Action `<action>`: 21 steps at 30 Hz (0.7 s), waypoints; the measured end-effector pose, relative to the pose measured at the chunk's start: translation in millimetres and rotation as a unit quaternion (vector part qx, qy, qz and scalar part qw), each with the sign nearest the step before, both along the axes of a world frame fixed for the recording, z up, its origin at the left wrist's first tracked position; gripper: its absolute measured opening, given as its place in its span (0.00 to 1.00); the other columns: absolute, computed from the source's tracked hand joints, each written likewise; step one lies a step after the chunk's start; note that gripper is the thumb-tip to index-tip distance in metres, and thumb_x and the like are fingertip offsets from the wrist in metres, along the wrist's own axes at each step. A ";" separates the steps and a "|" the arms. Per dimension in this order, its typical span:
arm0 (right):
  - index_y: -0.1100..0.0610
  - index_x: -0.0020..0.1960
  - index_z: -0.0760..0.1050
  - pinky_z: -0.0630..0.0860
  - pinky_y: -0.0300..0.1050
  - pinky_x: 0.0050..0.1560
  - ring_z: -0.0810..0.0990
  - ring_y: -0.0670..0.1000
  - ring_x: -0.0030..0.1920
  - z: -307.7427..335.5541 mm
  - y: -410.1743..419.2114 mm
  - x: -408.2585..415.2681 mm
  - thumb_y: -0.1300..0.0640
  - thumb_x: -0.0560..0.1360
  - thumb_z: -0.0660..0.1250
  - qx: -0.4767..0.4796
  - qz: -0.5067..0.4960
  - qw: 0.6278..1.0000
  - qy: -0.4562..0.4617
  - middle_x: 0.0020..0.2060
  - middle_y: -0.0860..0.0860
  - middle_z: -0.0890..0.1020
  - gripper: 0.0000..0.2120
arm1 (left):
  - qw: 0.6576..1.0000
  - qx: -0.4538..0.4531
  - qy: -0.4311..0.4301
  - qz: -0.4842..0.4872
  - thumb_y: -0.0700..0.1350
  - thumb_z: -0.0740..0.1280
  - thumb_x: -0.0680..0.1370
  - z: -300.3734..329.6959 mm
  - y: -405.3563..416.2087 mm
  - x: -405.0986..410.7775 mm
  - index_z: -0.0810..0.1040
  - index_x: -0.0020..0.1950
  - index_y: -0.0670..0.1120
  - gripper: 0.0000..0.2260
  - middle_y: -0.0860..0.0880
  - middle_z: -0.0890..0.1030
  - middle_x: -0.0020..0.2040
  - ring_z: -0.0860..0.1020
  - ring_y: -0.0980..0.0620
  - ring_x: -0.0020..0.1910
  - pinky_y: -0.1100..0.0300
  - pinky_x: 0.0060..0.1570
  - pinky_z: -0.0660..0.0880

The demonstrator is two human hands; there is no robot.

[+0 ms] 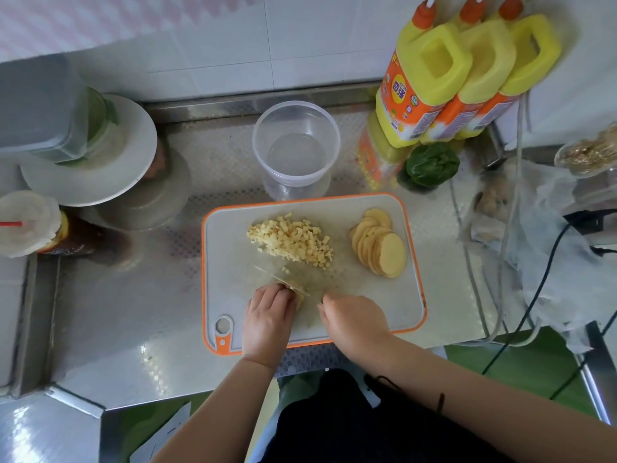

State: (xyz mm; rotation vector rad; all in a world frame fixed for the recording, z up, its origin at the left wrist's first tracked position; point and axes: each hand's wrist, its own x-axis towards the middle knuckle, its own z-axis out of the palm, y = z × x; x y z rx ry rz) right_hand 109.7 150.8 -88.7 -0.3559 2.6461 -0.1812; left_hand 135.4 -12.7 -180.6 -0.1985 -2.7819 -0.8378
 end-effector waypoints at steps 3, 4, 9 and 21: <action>0.58 0.42 0.76 0.44 0.38 0.24 0.64 0.52 0.25 -0.4 -1.9 5.8 0.59 0.67 0.75 0.019 0.016 1.000 -0.017 0.25 0.48 0.67 0.09 | 1.000 0.003 0.005 -0.001 0.42 0.68 0.78 -2.0 0.8 0.0 0.82 0.47 0.40 0.06 0.46 0.81 0.48 0.78 0.43 0.48 0.51 0.49 0.75; 0.58 0.47 0.74 0.48 0.40 0.24 0.67 0.53 0.29 -6.4 0.8 6.6 0.61 0.73 0.69 0.025 0.016 0.999 -0.019 0.27 0.48 0.66 0.05 | 1.000 0.006 0.006 -0.002 0.42 0.68 0.78 -2.4 0.3 0.2 0.82 0.47 0.40 0.06 0.46 0.81 0.48 0.78 0.43 0.48 0.51 0.49 0.76; 0.58 0.33 0.74 0.42 0.33 0.26 0.60 0.51 0.20 6.1 -5.1 -2.1 0.63 0.51 0.81 0.015 0.007 0.999 -0.043 0.21 0.46 0.54 0.18 | 1.000 0.013 0.013 -0.003 0.44 0.65 0.80 -1.6 -0.2 0.8 0.82 0.47 0.40 0.10 0.46 0.81 0.47 0.77 0.44 0.48 0.52 0.49 0.76; 0.60 0.52 0.74 0.68 0.45 0.39 0.79 0.58 0.47 -15.4 -1.9 -19.5 0.50 0.81 0.57 -0.049 -0.074 0.992 -0.091 0.45 0.57 0.80 0.14 | 0.999 0.026 0.023 0.004 0.44 0.65 0.79 -2.8 0.0 -1.2 0.82 0.45 0.41 0.10 0.47 0.81 0.46 0.75 0.46 0.47 0.53 0.49 0.75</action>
